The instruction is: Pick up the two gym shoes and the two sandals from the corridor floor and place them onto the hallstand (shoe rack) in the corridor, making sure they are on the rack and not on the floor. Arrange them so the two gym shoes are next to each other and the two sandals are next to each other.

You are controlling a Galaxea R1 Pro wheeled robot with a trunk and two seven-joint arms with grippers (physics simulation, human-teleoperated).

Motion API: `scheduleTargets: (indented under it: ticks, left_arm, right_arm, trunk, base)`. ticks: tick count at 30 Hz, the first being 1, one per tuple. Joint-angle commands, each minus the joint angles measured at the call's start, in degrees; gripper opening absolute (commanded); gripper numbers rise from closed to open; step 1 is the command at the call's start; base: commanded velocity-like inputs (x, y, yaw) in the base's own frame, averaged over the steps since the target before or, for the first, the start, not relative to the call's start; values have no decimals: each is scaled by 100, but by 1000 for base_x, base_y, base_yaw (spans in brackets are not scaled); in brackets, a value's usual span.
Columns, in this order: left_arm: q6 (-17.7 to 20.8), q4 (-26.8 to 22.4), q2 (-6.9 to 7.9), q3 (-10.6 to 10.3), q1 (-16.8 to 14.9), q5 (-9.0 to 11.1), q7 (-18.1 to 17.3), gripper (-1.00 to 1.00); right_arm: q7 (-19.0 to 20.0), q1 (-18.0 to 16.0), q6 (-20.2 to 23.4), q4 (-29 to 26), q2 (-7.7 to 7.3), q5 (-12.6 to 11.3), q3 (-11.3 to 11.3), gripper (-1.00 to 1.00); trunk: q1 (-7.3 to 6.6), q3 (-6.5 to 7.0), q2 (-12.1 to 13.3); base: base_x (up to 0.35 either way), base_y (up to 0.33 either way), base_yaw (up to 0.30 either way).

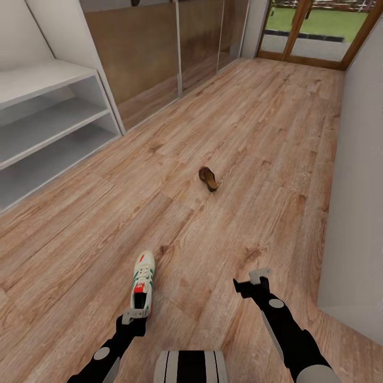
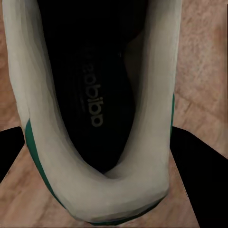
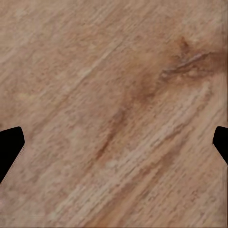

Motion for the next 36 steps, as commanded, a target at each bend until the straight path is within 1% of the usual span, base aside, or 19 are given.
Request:
scheduleTargets:
  ticks: [1, 9, 13, 20, 25, 28, 31, 34, 36]
  left_arm:
    - [-13, -3, -7, 47, -2, -26, -43, -100]
    - [-12, -14, 11, 55, -2, -26, -42, -100]
    - [-6, -15, 46, 63, -2, -26, -41, -100]
    - [8, -15, 59, 78, -6, -26, -39, -100]
    - [13, -15, 62, 83, -10, -32, -22, -100]
    - [14, -15, 68, 83, -10, -36, 80, -100]
    - [9, -15, 65, 79, -11, -38, 181, -100]
    - [-4, -19, 55, 66, -11, -34, 343, -100]
    - [-8, -21, 47, 59, -11, -32, 391, -100]
  right_arm:
    - [27, 0, 30, -11, 2, 63, -8, 100]
    - [27, 0, 31, -8, 2, 65, -8, 100]
    - [27, 0, 30, -9, 5, 60, -8, 100]
    - [27, 2, 14, -3, 14, 52, -8, 100]
    - [11, 10, -36, 28, 108, 55, -8, 100]
    - [1, 15, -194, 174, 167, 57, -8, 100]
    - [-1, 16, -359, 285, 181, 58, -8, 100]
    - [-2, 17, -651, 484, 190, 58, -8, 100]
    - [-1, 17, -799, 628, 191, 60, -11, 100]
  trunk:
    - [-3, 19, 0]
    - [-24, 197, 11]
    - [-34, 285, 16]
    - [-52, 479, 26]
    - [-65, 633, 32]
    - [-73, 725, 36]
    - [-81, 819, 40]
    - [-88, 912, 44]
    - [-93, 974, 47]
  base:
    - [0, 0, 0]
    - [0, 0, 0]
    - [0, 0, 0]
    - [0, 0, -35]
    - [0, 0, -67]
    - [0, 0, -70]
    - [0, 0, -71]
    - [0, 0, -72]
    - [0, 0, -72]
